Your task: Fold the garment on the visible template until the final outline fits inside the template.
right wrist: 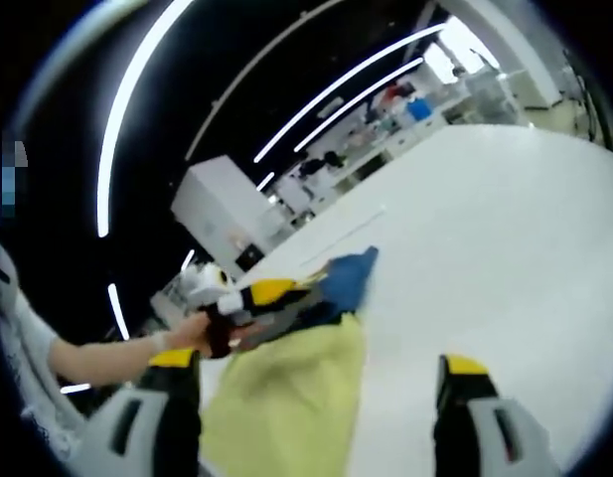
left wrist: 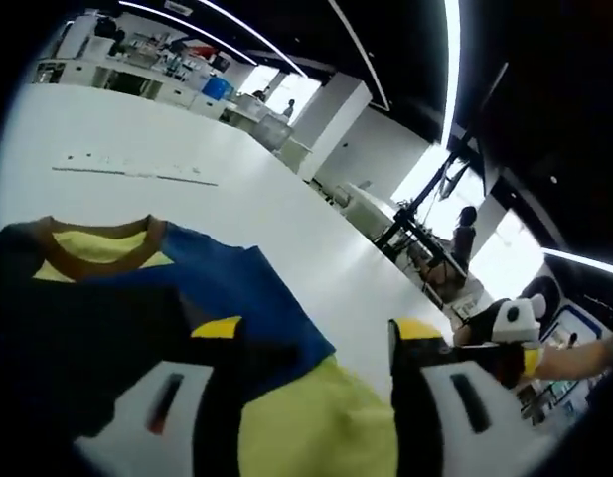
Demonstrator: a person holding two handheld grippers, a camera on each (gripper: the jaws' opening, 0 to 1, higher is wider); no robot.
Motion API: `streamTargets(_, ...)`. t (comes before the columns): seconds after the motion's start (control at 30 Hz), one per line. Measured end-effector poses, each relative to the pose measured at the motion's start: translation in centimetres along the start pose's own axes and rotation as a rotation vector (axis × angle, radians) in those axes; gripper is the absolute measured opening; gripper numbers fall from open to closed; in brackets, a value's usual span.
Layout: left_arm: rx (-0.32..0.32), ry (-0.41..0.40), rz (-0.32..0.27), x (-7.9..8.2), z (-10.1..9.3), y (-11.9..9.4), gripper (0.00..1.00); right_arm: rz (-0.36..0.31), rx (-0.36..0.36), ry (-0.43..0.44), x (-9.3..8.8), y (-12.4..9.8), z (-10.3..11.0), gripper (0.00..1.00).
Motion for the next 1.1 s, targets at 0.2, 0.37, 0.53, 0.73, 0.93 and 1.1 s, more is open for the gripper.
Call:
streamTargets(0.2, -0.011, 0.018, -0.014, 0.6, -0.4, -0.6, 0.72, -0.002, -0.001, 0.003, -0.1, 0.0, 0.1, 1.0)
streamTargets(0.37, 0.003, 0.034, 0.027, 0.5, 0.1, -1.3, 0.81, -0.002, 0.002, 0.002, -0.1, 0.0, 0.1, 1.0)
streamTargets(0.53, 0.014, 0.037, 0.067, -0.1, 0.3, -2.1, 0.84, -0.001, 0.001, 0.007, -0.2, 0.1, 0.0, 1.0)
streamTargets(0.73, 0.028, 0.018, 0.083, -0.7, 0.5, -2.7, 0.83, 0.007, 0.003, 0.011, -0.5, 0.1, 0.1, 1.0)
streamTargets(0.93, 0.028, -0.019, 0.09, -1.5, 0.1, -2.7, 0.82, 0.003, 0.001, 0.012, -0.4, 0.1, 0.0, 1.0)
streamTargets(1.1, 0.018, -0.046, 0.071, -1.3, 0.0, -1.8, 0.8, -0.002, -0.004, 0.014, -0.3, -0.1, -0.2, 1.0)
Point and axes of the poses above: the point that each gripper's makers call its tool centre point, and the gripper's own axes: y roughly forward along the fingers, z roughly to its left, x roughly out of its top, the point moved 8 cm from there along -y, roughly backward along the fingers, and after that the axes turned 9 degrees about -z, right-handed, at the moved point
